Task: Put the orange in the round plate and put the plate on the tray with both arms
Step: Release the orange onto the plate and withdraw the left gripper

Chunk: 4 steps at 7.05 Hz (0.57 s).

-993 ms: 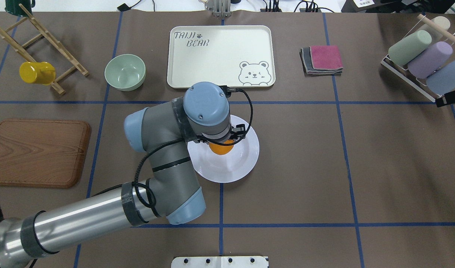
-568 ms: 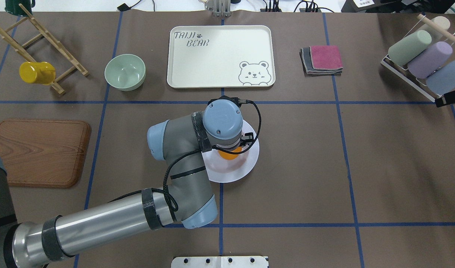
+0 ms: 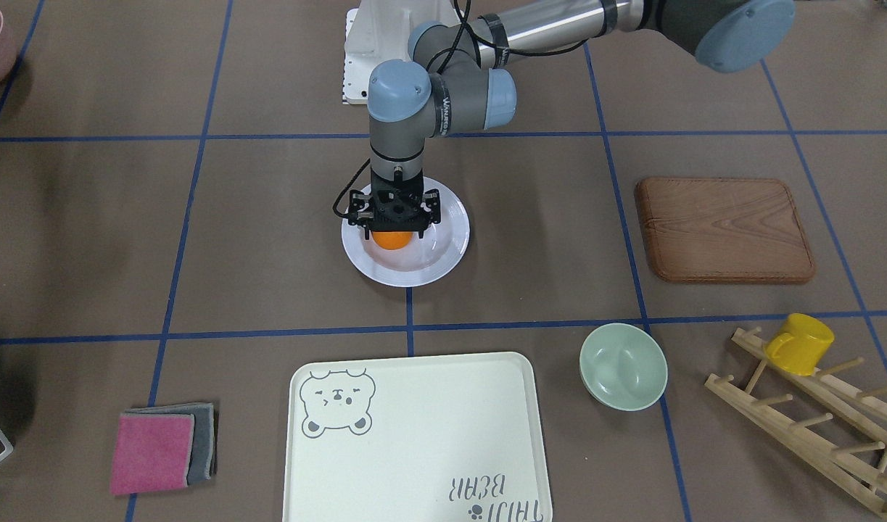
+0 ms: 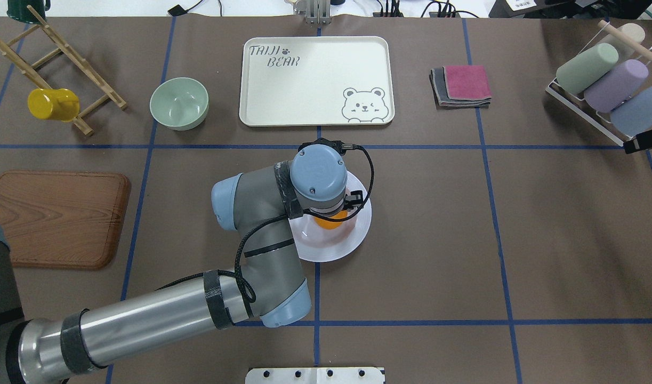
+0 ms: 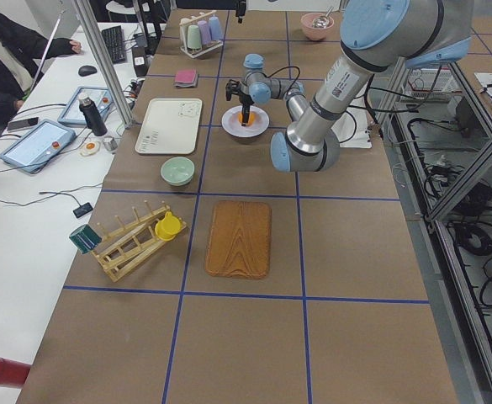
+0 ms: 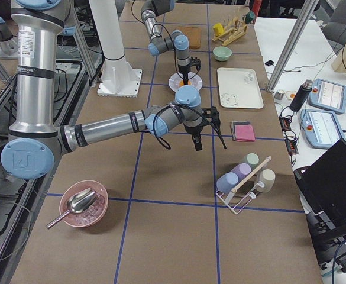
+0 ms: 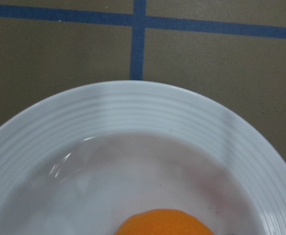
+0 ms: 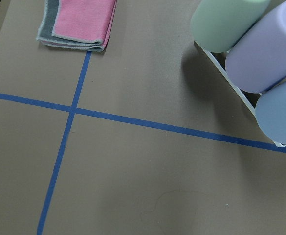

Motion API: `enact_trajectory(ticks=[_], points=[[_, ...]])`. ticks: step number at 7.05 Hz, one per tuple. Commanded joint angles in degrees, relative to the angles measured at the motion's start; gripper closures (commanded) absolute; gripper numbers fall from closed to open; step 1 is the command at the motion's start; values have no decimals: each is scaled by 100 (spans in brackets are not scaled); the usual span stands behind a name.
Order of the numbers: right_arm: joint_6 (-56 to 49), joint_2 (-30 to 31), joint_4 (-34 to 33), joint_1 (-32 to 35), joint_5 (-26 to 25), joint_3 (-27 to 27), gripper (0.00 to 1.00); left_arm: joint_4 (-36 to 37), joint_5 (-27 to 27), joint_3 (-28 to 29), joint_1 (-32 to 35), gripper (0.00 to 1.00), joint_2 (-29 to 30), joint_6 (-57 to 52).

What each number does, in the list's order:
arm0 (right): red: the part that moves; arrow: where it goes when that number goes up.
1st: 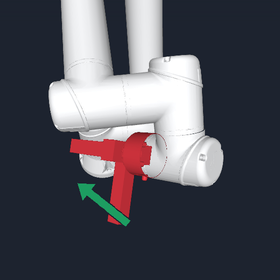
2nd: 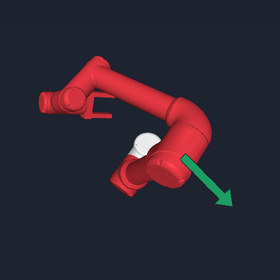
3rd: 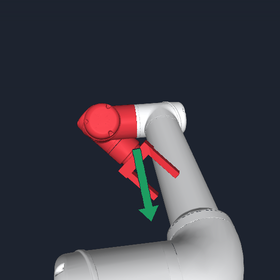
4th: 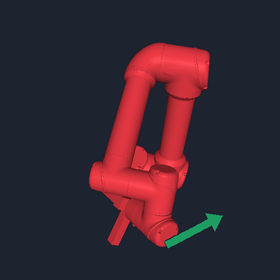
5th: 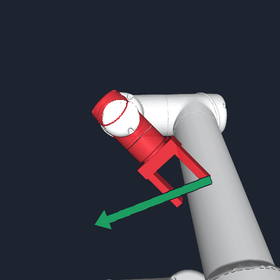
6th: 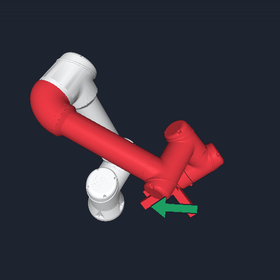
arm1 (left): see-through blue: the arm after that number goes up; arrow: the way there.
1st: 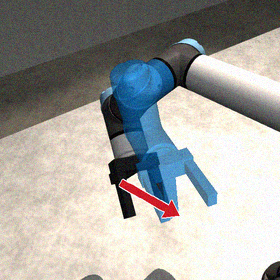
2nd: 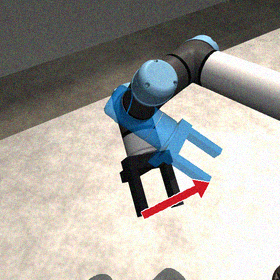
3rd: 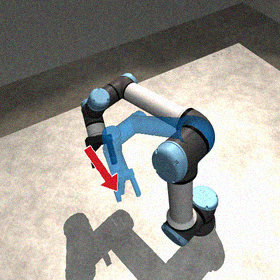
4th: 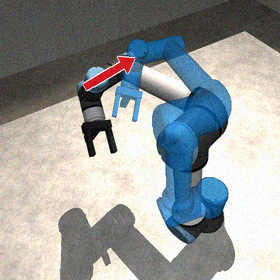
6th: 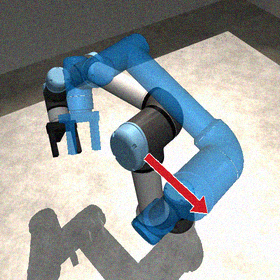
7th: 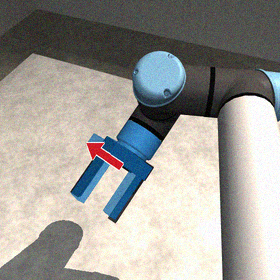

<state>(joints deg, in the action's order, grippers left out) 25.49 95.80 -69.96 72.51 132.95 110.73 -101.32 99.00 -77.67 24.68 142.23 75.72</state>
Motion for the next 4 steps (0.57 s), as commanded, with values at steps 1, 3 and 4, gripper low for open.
enact_trajectory(ticks=[1, 3, 4], points=[[113, -61, 0, 0, 29, 37, 0, 216, 205, -797, 272, 1, -360, -398], [1503, -463, 43, -533, -49, 282, 0, 1014, 1005, -2454, 974, 1, -1673, -1755], [2486, -544, 479, -1006, -459, 387, 0, 1322, 1024, -3055, 1273, 1, -2255, -2555]])
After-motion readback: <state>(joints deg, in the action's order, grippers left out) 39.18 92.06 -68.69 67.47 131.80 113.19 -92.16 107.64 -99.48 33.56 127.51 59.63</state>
